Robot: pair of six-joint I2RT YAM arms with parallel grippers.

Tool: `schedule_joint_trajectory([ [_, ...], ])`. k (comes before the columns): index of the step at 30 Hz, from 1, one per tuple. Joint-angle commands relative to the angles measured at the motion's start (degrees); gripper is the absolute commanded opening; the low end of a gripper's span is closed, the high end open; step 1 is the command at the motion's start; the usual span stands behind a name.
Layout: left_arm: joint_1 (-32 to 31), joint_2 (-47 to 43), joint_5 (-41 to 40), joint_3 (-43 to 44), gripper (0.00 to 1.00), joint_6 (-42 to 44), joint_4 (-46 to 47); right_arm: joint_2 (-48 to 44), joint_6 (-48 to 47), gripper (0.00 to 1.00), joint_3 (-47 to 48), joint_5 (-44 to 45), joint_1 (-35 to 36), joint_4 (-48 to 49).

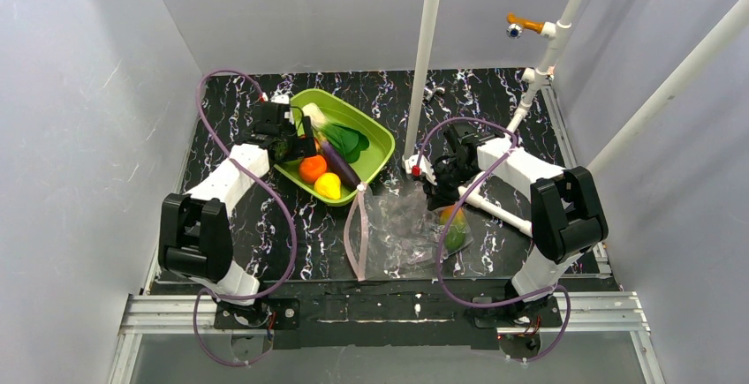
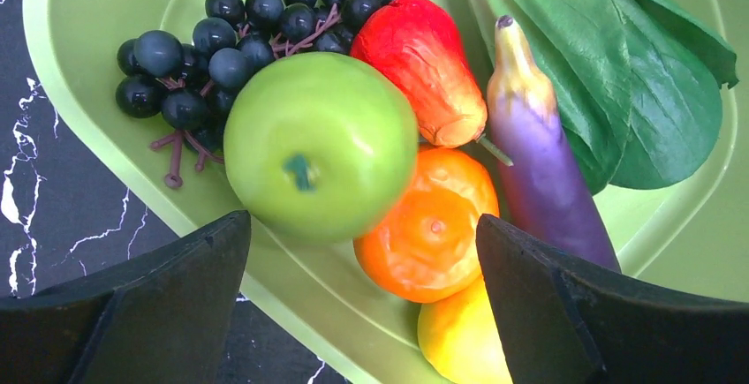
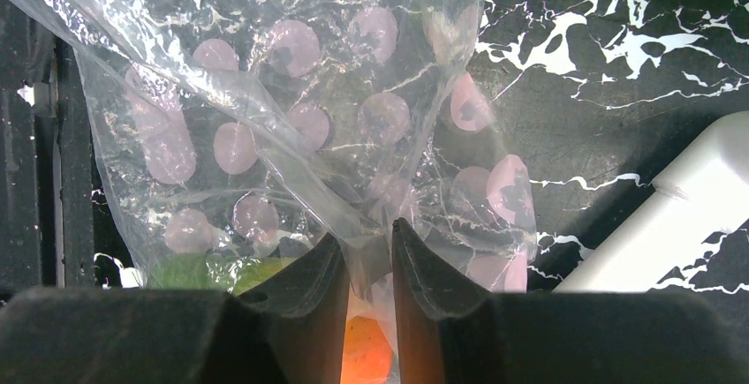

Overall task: Open the zip-top bag and remove the fake food
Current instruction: Place the fake fruit in the bin.

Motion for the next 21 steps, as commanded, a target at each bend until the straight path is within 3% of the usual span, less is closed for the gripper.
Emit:
schedule_joint_trajectory([
  [1, 0.4, -4.3, 1.0, 1.7, 0.98, 0.4, -2.0, -1.0, -0.1, 0.31, -0.6, -1.3, -0.3, 0.2],
  [13, 0.8, -21.3, 8.7, -8.9, 0.98, -3.0, 1.2, -4.0, -0.6, 0.35, -1.3, -3.7, -0.3, 0.6],
  [21, 1.3, -33.6, 23.0, -17.1, 0.98, -13.0, 3.5, -7.5, -1.2, 0.44, -2.7, -5.2, -0.3, 1.2],
])
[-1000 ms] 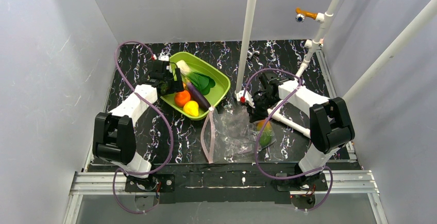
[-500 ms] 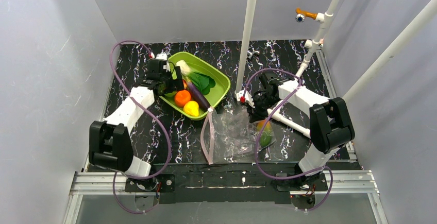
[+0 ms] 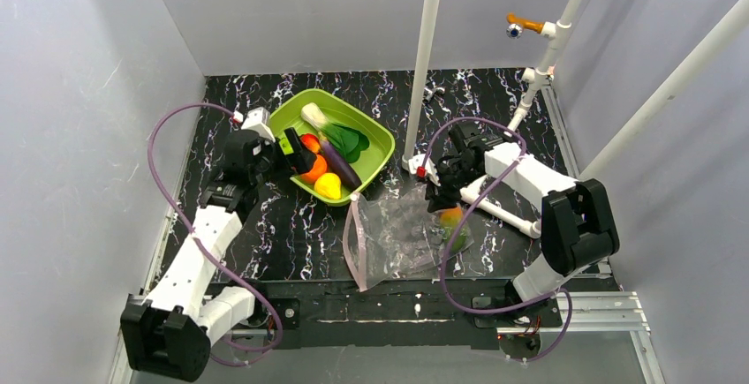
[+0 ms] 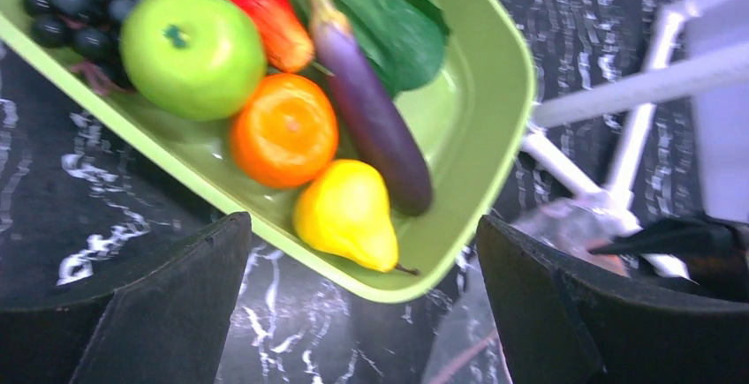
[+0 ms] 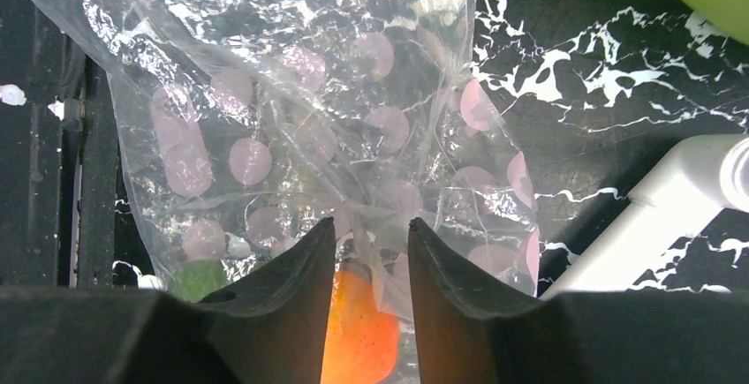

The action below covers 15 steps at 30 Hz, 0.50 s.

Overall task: Open the zip-top bag and remove the fake food
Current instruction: Place the fake fruit in the bin.

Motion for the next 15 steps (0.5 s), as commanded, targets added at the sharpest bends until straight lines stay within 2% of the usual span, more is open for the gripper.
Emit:
schedule_joint_trajectory([
  [1, 0.4, -5.0, 10.9, -3.7, 0.98, -6.2, 0.8, -3.4, -0.6, 0.45, -0.7, -2.4, -0.2, 0.9],
  [7, 0.4, -11.1, 18.5, -8.9, 0.98, -8.3, 0.9, -6.6, 0.6, 0.56, -1.8, -3.1, -0.4, 2.1],
  [15, 0.4, -14.7, 25.0, -13.1, 0.98, -11.6, -1.1, -11.6, -0.1, 0.62, -3.1, -4.9, -0.4, 2.5],
])
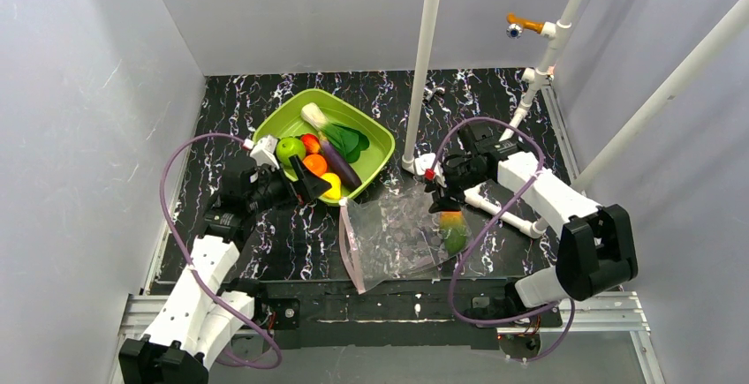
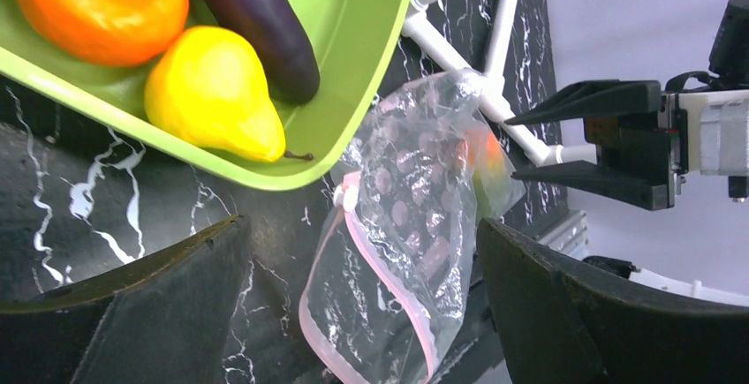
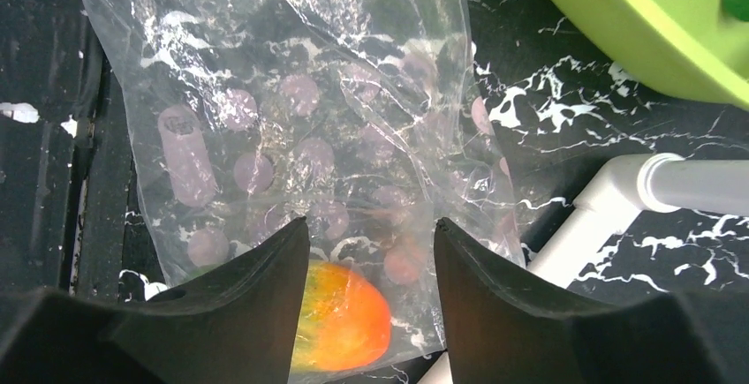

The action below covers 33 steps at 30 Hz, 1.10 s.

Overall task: Open the zip-top bag and remove the fake food
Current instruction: Place the fake fruit in the bin, then pick up the fake fruit from the zipper food storage bag.

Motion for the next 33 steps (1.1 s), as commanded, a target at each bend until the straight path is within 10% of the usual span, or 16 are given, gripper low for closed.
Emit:
schedule_joint_trajectory([
  [1, 0.3, -2.4, 5.5, -2.3, 0.98, -1.9, -1.3, -3.2, -0.6, 0.62, -0.4, -3.1, -0.3, 0.8],
  [18, -2.5, -8.9, 8.4, -3.4, 0.98, 1.1, -4.0, -11.3, -7.0, 0.7, 8.3, -11.0, -0.3, -23.1],
  [33, -22.2, -10.1, -3.9, -9.0, 0.98, 7.9, 2.3, -19.5, -6.1, 0.72, -3.0, -12.8, -0.3, -21.7],
])
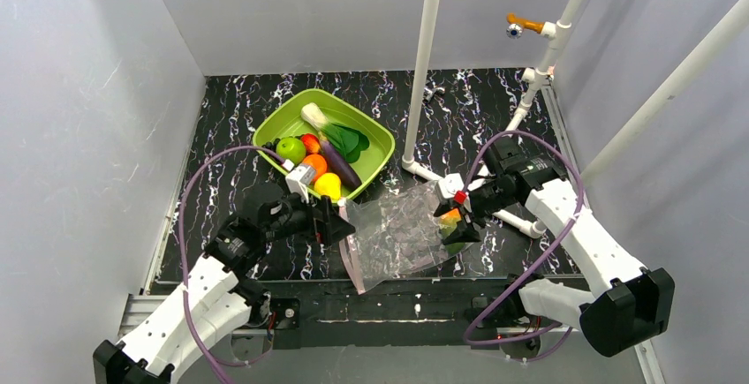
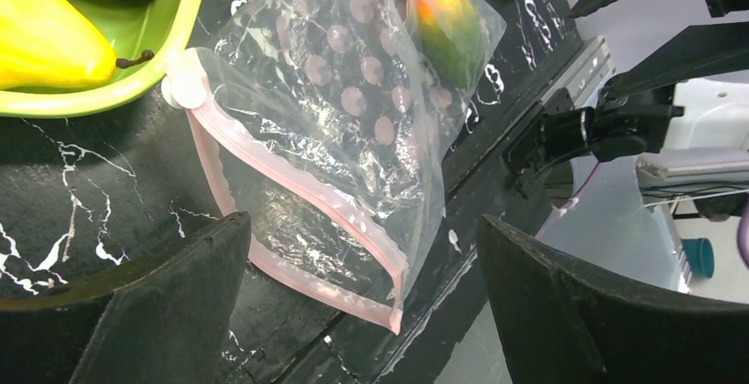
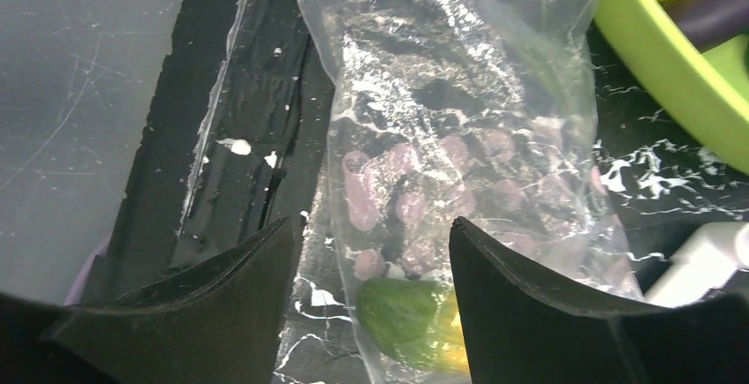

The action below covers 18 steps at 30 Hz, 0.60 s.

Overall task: Open the zip-top bag and remove the fake food
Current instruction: Pick up the fake fruit from the zipper food storage bag.

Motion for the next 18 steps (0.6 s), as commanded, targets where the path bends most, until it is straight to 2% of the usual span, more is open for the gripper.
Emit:
schedule_joint_trajectory([
  [1, -3.3, -1.4, -3.1, -3.7, 0.98, 1.8, 4.9, -2.0, -1.0, 0.72, -2.8, -1.9, -0.3, -0.6],
  [8, -9.8, 0.9, -6.7, -7.2, 0.98, 3.7, 9.7, -2.7, -0.7, 0.72, -6.0, 1.8, -0.3, 1.6],
  [18, -15.9, 1.5, -10.2, -12.9, 0.9, 8.0, 19.6, -4.9, -1.5, 0.71, -7.9, 4.5, -3.4, 2.3],
])
